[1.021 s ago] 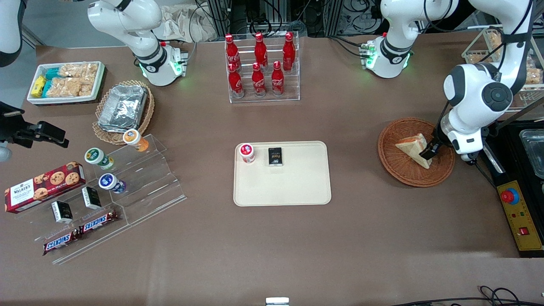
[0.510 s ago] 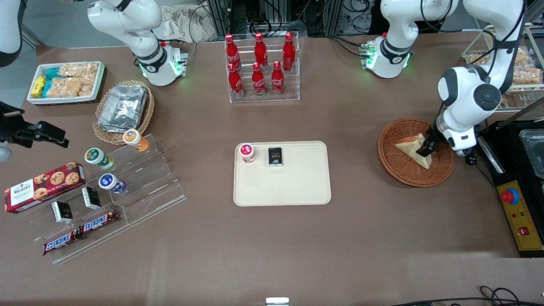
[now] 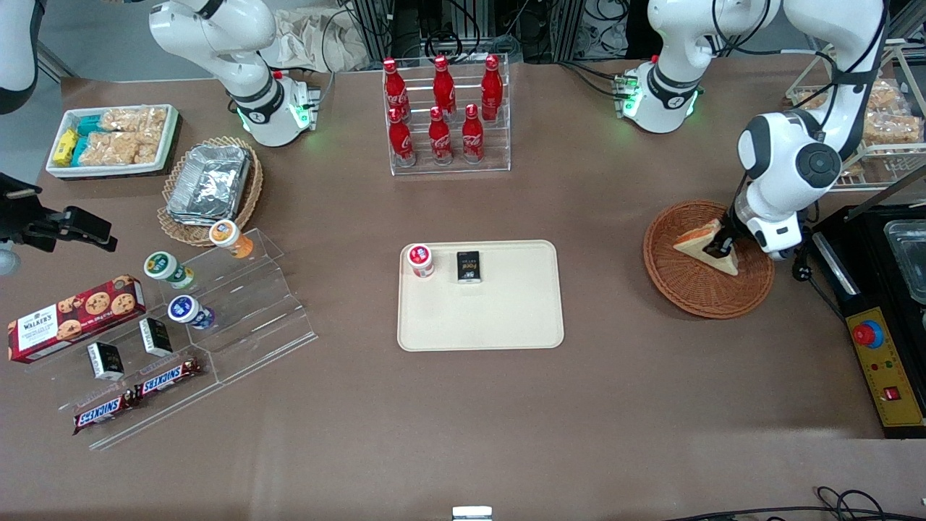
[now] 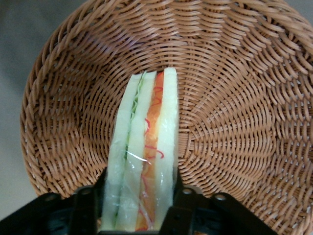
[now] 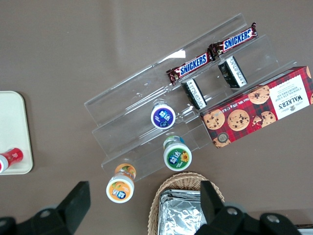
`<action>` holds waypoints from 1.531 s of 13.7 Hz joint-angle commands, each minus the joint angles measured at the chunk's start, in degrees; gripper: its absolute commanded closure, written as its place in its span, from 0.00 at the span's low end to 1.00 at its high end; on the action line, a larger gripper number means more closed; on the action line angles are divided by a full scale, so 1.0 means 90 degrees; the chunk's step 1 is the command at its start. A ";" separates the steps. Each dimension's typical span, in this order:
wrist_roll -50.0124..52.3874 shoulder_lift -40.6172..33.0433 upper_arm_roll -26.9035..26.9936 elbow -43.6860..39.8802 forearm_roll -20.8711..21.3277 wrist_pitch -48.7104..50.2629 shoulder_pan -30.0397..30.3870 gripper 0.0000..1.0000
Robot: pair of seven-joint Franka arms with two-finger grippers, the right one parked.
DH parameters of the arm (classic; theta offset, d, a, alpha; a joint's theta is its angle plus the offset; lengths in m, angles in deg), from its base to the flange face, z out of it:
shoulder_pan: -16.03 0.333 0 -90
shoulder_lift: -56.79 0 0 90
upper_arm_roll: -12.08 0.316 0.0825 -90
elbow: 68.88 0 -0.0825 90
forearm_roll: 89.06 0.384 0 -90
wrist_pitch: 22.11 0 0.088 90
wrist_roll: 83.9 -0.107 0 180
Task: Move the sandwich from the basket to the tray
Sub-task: 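Close the left gripper on the wrapped sandwich wedge, then lift the sandwich out of the basket with the left gripper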
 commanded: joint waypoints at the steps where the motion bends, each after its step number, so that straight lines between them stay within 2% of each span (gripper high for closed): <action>1: 0.0433 -0.0149 -0.0184 0.0111 0.0074 -0.0331 -0.0156 1.00; 2: 0.0384 -0.0256 -0.0204 -0.0016 0.0132 -0.0089 -0.0166 1.00; 7: -0.0942 -0.0910 -0.0565 -0.1450 0.0211 0.2809 -0.0176 1.00; 13: -0.1861 -0.0755 -0.1960 -0.4533 0.0182 0.5983 -0.0186 1.00; 16: -0.2583 -0.0531 -0.2858 -0.5474 0.0055 0.6534 -0.0186 1.00; 19: -0.2693 -0.0093 -0.3796 -0.5564 -0.0082 0.6097 -0.0186 1.00; 21: -0.2683 0.0550 -0.4304 -0.5505 -0.0034 0.5463 -0.0186 1.00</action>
